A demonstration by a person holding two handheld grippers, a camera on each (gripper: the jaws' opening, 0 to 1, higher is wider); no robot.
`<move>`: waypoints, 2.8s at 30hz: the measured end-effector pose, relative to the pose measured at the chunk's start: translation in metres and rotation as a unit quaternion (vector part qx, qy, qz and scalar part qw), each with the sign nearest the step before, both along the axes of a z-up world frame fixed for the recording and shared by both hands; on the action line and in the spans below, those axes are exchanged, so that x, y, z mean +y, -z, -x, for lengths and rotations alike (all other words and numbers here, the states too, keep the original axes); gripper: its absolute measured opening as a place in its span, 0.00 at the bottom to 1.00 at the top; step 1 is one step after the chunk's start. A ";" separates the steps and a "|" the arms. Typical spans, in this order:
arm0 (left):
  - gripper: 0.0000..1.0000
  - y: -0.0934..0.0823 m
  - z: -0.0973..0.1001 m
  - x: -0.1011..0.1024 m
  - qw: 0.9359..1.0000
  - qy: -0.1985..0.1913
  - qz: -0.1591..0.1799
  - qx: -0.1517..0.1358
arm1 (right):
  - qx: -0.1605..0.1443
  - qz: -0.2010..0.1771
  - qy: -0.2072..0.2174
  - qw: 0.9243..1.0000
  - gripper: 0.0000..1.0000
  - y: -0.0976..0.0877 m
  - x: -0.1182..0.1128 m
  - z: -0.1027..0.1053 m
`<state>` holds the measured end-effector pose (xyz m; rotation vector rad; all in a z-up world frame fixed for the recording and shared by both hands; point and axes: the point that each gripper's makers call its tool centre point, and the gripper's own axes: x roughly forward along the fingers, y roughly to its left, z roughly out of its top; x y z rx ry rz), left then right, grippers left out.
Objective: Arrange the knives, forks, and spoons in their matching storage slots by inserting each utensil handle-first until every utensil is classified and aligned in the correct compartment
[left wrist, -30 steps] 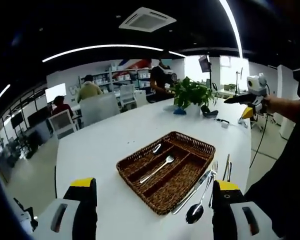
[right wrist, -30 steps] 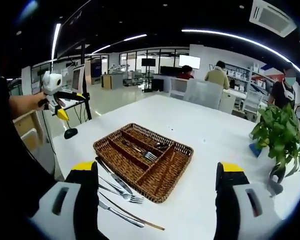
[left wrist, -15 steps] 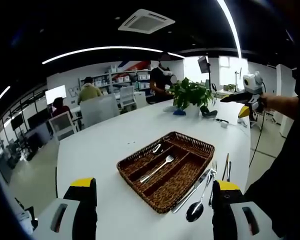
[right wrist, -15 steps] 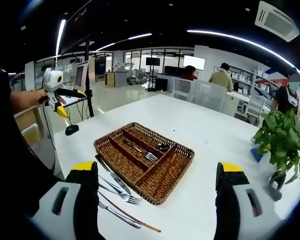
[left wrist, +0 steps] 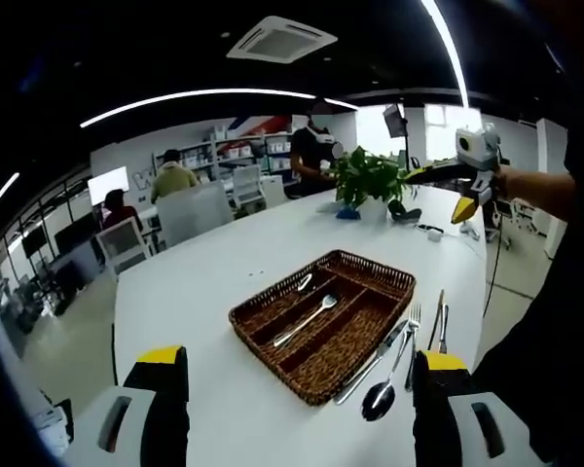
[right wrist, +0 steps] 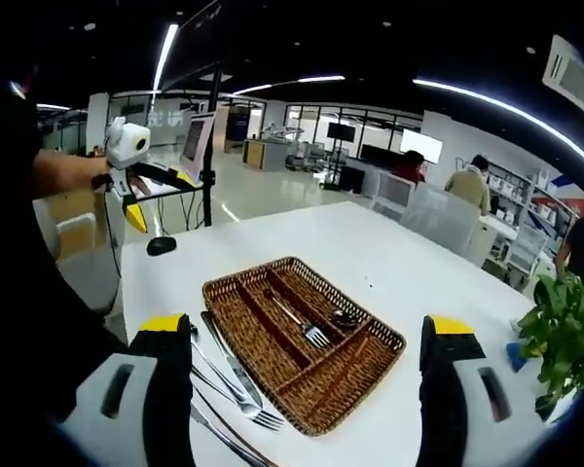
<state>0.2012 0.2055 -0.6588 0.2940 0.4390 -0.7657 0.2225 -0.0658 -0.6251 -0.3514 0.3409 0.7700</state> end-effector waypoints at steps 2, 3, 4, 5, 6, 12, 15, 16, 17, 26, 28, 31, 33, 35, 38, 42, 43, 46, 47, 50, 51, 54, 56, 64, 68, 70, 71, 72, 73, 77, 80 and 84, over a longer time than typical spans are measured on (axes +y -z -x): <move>1.00 0.001 0.001 0.001 1.000 -0.002 0.001 0.001 | 0.008 0.003 -0.022 1.000 0.99 0.005 0.013 0.002; 1.00 0.001 0.001 0.002 1.000 -0.003 0.002 0.001 | 0.011 0.005 -0.028 1.000 0.99 0.007 0.015 0.003; 1.00 0.001 0.002 0.002 1.000 -0.004 0.003 0.002 | 0.014 0.011 -0.037 0.999 0.99 0.011 0.020 0.005; 1.00 0.001 0.003 0.003 1.000 -0.005 0.005 0.005 | 0.013 0.015 -0.039 0.999 0.99 0.013 0.022 0.004; 1.00 0.001 0.004 0.003 1.000 -0.004 0.005 0.007 | 0.014 0.016 -0.043 0.999 0.99 0.015 0.025 0.005; 1.00 -0.001 0.007 0.008 1.000 -0.007 0.005 0.001 | 0.019 0.007 -0.047 0.999 0.99 0.015 0.031 0.006; 1.00 0.000 0.009 0.011 1.000 -0.005 -0.007 -0.005 | 0.026 0.004 -0.056 0.998 0.99 0.020 0.038 0.006; 1.00 0.000 0.009 0.012 1.000 -0.006 -0.012 -0.007 | 0.027 0.005 -0.059 0.998 0.99 0.021 0.040 0.006; 1.00 0.001 0.011 0.012 1.000 -0.006 -0.010 -0.001 | 0.029 0.007 -0.064 0.997 0.99 0.023 0.044 0.007; 1.00 0.007 0.021 0.017 1.000 -0.009 -0.006 0.015 | 0.044 -0.001 -0.119 0.992 0.95 0.047 0.080 0.013; 1.00 0.006 0.021 0.018 1.000 -0.011 -0.004 0.015 | 0.051 0.008 -0.129 0.990 0.92 0.059 0.084 0.014; 1.00 0.005 0.021 0.020 1.000 -0.016 -0.003 0.014 | 0.062 0.014 -0.140 0.988 0.90 0.075 0.091 0.017; 1.00 0.002 0.018 0.021 1.000 -0.028 0.003 0.006 | 0.066 0.013 -0.148 0.987 0.87 0.084 0.095 0.018; 1.00 0.003 0.017 0.023 0.999 -0.031 -0.011 0.000 | 0.068 0.013 -0.160 0.985 0.85 0.092 0.101 0.022; 1.00 0.002 0.019 0.022 0.999 -0.031 -0.004 0.006 | 0.065 0.017 -0.176 0.982 0.81 0.102 0.110 0.026; 1.00 0.003 0.020 0.024 0.999 -0.033 -0.008 0.004 | 0.078 0.027 -0.187 0.979 0.79 0.118 0.117 0.029; 1.00 0.003 0.021 0.024 0.999 -0.035 -0.006 0.005 | 0.084 0.029 -0.191 0.978 0.78 0.124 0.119 0.031; 1.00 0.003 0.022 0.024 0.999 -0.037 -0.003 0.005 | 0.090 0.037 -0.198 0.975 0.75 0.136 0.124 0.033; 1.00 0.003 0.023 0.024 0.999 -0.037 -0.002 0.005 | 0.091 0.038 -0.200 0.975 0.72 0.138 0.124 0.033; 1.00 0.002 0.025 0.024 0.999 -0.040 0.000 0.006 | 0.090 0.047 -0.208 0.973 0.66 0.151 0.129 0.033; 1.00 0.002 0.026 0.025 0.999 -0.041 0.000 0.006 | 0.092 0.046 -0.213 0.972 0.65 0.155 0.131 0.033; 1.00 0.001 0.028 0.027 0.999 -0.045 -0.001 0.007 | 0.097 0.054 -0.221 0.969 0.62 0.166 0.134 0.035; 1.00 0.001 0.029 0.029 0.999 -0.048 -0.001 0.006 | 0.102 0.056 -0.224 0.968 0.59 0.175 0.133 0.036; 1.00 0.004 0.030 0.038 0.998 -0.057 -0.001 0.008 | 0.115 0.081 -0.231 0.963 0.42 0.209 0.133 0.041; 1.00 0.010 0.032 0.041 0.998 -0.058 -0.006 0.012 | 0.118 0.098 -0.246 0.957 0.41 0.222 0.137 0.044; 1.00 0.011 0.034 0.043 0.998 -0.059 -0.006 0.014 | 0.126 0.095 -0.250 0.955 0.38 0.227 0.138 0.044; 1.00 0.012 0.034 0.043 0.998 -0.060 -0.006 0.014 | 0.128 0.096 -0.251 0.955 0.37 0.228 0.139 0.045; 1.00 0.012 0.035 0.045 0.998 -0.060 -0.006 0.015 | 0.128 0.097 -0.255 0.953 0.35 0.229 0.140 0.045; 1.00 0.013 0.036 0.045 0.998 -0.061 -0.007 0.015 | 0.129 0.096 -0.259 0.952 0.31 0.230 0.140 0.045; 1.00 0.014 0.036 0.048 0.998 -0.064 -0.008 0.017 | 0.131 0.099 -0.282 0.945 0.24 0.238 0.144 0.046; 1.00 0.014 0.037 0.048 0.998 -0.062 -0.011 0.018 | 0.139 0.096 -0.298 0.939 0.21 0.241 0.147 0.050; 1.00 0.015 0.038 0.049 0.998 -0.065 -0.011 0.020 | 0.135 0.092 -0.309 0.937 0.17 0.241 0.153 0.051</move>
